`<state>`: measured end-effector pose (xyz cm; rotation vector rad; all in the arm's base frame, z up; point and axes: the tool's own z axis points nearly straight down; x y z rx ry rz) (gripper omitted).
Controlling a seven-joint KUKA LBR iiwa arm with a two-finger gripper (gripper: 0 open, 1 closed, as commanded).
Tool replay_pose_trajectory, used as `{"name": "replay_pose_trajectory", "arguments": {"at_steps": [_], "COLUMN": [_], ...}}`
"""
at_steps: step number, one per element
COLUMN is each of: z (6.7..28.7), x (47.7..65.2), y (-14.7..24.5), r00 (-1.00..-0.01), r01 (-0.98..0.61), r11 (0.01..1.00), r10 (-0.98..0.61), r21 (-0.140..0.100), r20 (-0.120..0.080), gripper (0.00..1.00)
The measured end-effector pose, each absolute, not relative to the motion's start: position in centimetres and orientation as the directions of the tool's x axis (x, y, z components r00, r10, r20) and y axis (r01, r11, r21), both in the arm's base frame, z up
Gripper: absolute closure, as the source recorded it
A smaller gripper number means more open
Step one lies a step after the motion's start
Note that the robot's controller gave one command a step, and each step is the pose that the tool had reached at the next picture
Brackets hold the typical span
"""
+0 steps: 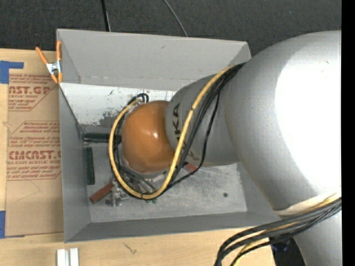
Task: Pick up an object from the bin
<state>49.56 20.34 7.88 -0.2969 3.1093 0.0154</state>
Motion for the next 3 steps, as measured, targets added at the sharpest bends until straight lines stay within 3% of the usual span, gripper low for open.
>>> {"name": "replay_pose_trajectory", "arguments": {"at_steps": [2, 3], "z": [7.9, 7.8], "x": [49.7, 51.3], "y": [20.4, 20.3], "r00": [-0.981, -0.932], "r01": [-0.191, -0.362], "r11": [0.982, 0.932], "r10": [-0.191, -0.362], "r21": [0.007, 0.008], "r20": [-0.016, -0.002], "gripper": [1.0, 1.0]}}
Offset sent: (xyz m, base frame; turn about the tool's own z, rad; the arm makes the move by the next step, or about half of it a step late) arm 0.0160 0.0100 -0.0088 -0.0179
